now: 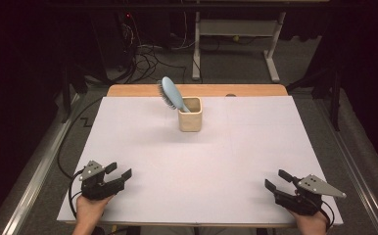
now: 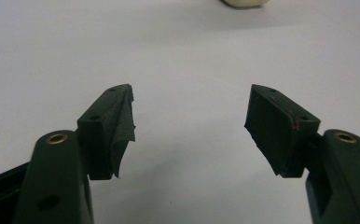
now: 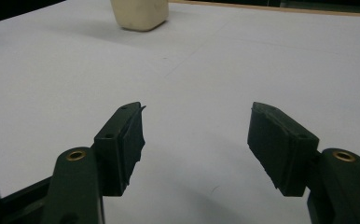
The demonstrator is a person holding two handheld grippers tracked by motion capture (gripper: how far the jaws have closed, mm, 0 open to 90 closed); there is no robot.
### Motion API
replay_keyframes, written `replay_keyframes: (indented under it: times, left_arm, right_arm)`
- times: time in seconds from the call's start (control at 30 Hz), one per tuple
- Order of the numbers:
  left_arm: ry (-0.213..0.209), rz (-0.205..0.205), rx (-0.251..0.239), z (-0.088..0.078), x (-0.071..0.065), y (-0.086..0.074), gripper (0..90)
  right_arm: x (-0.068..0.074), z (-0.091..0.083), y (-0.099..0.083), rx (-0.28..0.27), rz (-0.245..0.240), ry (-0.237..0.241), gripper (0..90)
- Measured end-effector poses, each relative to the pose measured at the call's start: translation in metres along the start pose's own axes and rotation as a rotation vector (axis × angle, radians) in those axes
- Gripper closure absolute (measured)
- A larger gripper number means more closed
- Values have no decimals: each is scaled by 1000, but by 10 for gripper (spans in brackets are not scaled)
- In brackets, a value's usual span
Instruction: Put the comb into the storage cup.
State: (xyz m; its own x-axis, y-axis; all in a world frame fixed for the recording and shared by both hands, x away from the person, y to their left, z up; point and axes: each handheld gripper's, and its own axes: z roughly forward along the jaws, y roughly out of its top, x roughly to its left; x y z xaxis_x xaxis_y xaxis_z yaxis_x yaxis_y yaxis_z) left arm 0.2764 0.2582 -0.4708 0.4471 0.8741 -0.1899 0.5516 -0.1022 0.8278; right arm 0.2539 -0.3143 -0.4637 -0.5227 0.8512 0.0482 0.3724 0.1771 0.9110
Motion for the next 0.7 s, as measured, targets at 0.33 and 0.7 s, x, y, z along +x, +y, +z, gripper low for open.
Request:
replay_keyframes:
  times: [0.33,0.7]
  left_arm:
    - [9,-13,11,0,2,-4,327]
    - [13,-10,14,1,1,-5,325]
  right_arm:
    - [0,0,0,4,-1,2,363]
    - [1,0,0,8,0,4,360]
